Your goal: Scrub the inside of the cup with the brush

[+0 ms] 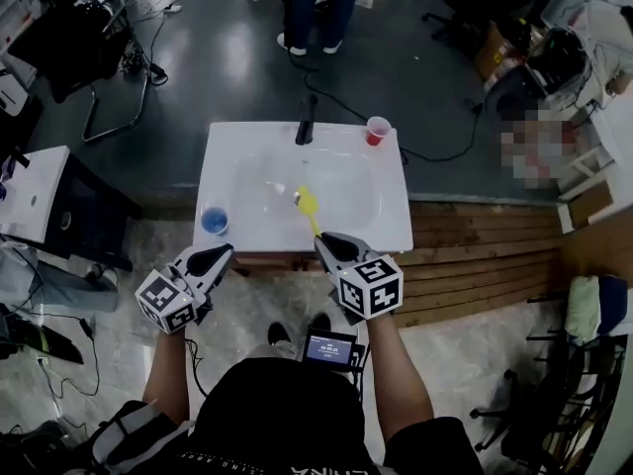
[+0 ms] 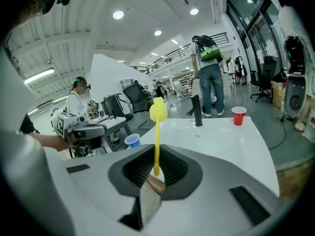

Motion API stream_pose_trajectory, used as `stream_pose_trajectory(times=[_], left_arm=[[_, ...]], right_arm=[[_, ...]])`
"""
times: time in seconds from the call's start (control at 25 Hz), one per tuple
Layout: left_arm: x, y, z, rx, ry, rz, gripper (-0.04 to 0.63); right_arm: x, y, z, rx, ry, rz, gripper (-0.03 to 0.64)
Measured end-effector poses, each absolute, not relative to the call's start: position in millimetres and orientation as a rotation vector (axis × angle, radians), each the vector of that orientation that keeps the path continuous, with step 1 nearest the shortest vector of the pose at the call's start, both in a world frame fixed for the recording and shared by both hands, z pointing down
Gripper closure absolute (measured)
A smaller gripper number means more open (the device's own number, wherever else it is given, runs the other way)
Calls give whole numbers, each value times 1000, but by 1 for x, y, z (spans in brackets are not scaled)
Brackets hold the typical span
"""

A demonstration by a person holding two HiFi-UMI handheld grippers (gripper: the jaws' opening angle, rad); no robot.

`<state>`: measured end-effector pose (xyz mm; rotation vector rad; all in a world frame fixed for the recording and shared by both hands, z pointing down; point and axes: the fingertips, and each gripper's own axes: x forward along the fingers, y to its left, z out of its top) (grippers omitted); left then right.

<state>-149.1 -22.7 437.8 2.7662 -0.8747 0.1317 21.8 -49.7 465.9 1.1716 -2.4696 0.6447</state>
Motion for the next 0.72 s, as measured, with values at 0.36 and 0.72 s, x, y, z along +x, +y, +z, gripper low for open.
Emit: stream_pose_trajectory(times=[0.36, 0.72], left_arm=[[-110, 8, 447, 2662, -778, 39, 591], [-67, 52, 453, 2629, -804, 94, 591]], right_arm=[[65, -8, 474, 1260, -2456, 714, 576], [109, 41, 469, 1297, -2496, 695, 575]])
